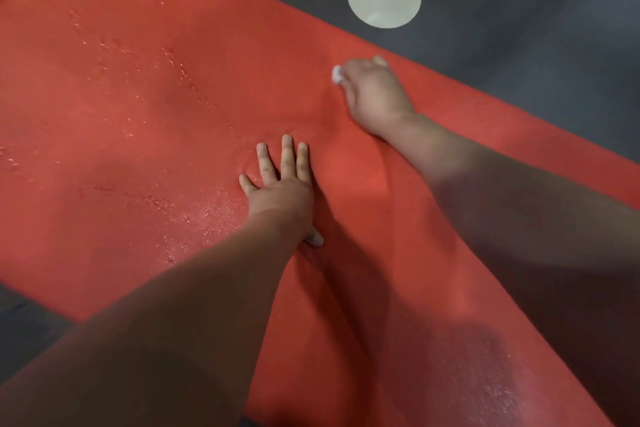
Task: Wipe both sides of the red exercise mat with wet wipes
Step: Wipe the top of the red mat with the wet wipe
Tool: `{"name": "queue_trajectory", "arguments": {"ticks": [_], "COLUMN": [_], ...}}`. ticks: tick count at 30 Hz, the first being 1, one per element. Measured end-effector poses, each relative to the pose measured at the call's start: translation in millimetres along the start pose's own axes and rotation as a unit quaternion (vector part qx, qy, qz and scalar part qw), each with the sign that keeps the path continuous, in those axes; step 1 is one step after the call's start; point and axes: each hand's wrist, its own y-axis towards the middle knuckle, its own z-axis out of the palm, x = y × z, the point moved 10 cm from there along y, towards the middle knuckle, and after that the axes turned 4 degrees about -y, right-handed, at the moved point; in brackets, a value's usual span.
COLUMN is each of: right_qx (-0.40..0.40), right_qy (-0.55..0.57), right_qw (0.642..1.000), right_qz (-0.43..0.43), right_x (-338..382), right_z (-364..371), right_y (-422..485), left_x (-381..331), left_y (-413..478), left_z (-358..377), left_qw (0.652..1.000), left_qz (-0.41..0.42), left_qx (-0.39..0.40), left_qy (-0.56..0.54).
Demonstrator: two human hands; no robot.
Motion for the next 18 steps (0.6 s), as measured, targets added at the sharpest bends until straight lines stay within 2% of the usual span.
{"name": "queue_trajectory", "arguments": {"ticks": [1,2,3,6,7,8,9,11,13,14,17,18], "right_qx": [0.015,0.019,0.012,-0.024,-0.025,-0.018,-0.007,0.037,0.061,0.053,-0.002,-0.018], "right_qy": [0.003,-0.005,-0.021,-0.074,-0.076,-0.070,-0.057,-0.026,-0.026,-0.035,-0.072,-0.069], "right_qw": [0.998,0.997,0.999,0.982,0.974,0.975,0.983,0.998,0.996,0.997,0.986,0.984], "right_qz": [-0.054,-0.070,-0.043,0.175,0.212,0.210,0.173,0.037,-0.058,-0.039,0.151,0.163], "right_x": [11.6,9.4,-4.0,-75.0,-82.7,-76.0,-57.7,-7.4,16.2,7.1,-48.6,-49.1], "right_z": [2.9,0.0,-5.4,-23.1,-23.4,-22.1,-16.9,-2.0,4.7,1.7,-11.5,-13.1], "right_y": [-0.9,1.6,7.3,19.3,20.5,23.8,29.9,31.2,22.1,21.2,8.4,2.0], "left_x": [0.3,0.4,0.2,-0.7,-0.6,-0.4,-0.2,-0.9,-1.5,-1.1,1.3,1.8], "left_y": [0.3,0.4,0.5,2.6,2.6,2.0,1.4,-0.2,-0.5,-0.3,-1.0,-1.6], "left_z": [-0.1,-0.4,-0.1,0.8,0.7,0.1,-0.4,-1.0,-1.4,-1.3,0.1,0.0], "left_qw": [1.000,1.000,1.000,1.000,1.000,1.000,1.000,1.000,1.000,1.000,1.000,1.000], "left_qz": [-0.003,-0.005,-0.006,-0.005,-0.005,-0.006,-0.008,-0.011,-0.012,-0.010,0.004,0.015], "left_qx": [-0.001,-0.002,-0.001,0.001,0.002,0.002,0.001,0.002,0.004,0.005,0.004,0.001], "left_qy": [0.001,0.002,0.003,0.007,0.010,0.012,0.014,0.016,0.016,0.015,0.006,0.002]}}
